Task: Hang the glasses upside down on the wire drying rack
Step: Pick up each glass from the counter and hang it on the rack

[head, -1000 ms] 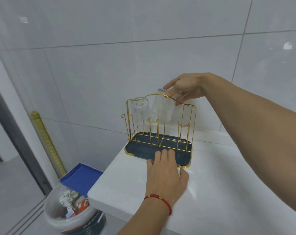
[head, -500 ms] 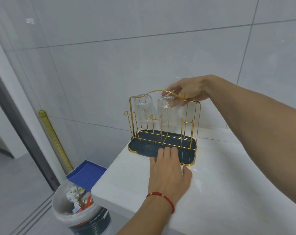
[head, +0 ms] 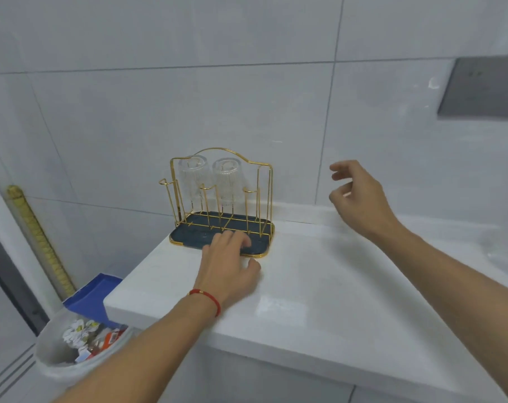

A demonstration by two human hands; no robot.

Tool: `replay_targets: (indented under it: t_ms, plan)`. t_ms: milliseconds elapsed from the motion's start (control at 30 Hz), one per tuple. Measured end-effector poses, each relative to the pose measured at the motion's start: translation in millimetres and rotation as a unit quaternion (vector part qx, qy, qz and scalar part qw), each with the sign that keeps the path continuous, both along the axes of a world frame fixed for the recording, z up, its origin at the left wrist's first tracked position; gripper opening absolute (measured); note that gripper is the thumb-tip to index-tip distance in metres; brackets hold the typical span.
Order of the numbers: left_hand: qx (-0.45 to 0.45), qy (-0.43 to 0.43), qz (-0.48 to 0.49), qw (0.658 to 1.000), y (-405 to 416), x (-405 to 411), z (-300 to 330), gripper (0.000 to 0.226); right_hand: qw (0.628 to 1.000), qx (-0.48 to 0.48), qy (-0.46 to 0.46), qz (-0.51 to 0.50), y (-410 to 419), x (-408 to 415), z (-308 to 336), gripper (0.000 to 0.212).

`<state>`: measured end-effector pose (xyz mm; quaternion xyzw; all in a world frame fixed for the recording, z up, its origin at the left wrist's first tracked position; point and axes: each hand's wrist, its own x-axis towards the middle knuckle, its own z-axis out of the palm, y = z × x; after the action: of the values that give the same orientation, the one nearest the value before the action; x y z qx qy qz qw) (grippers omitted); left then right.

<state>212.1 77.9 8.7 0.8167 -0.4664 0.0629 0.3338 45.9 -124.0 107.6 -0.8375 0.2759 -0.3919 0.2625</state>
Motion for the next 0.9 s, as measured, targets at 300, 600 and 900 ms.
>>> replay_targets:
  t_ms: [300,600,900]
  plan:
    - [-0.041,0.046,-0.145,0.988,-61,-114,16,0.043,0.978,0.08,0.088,-0.172,33,-155,-86,0.05]
    - [-0.025,0.046,-0.28,0.959,-107,-222,-8,0.046,0.894,0.057,-0.1,-0.433,26,-232,-99,0.054]
    - [-0.046,0.17,-0.226,0.958,-110,-208,-5,0.04,0.836,0.186,-0.077,-0.511,-34,-228,-99,0.093]
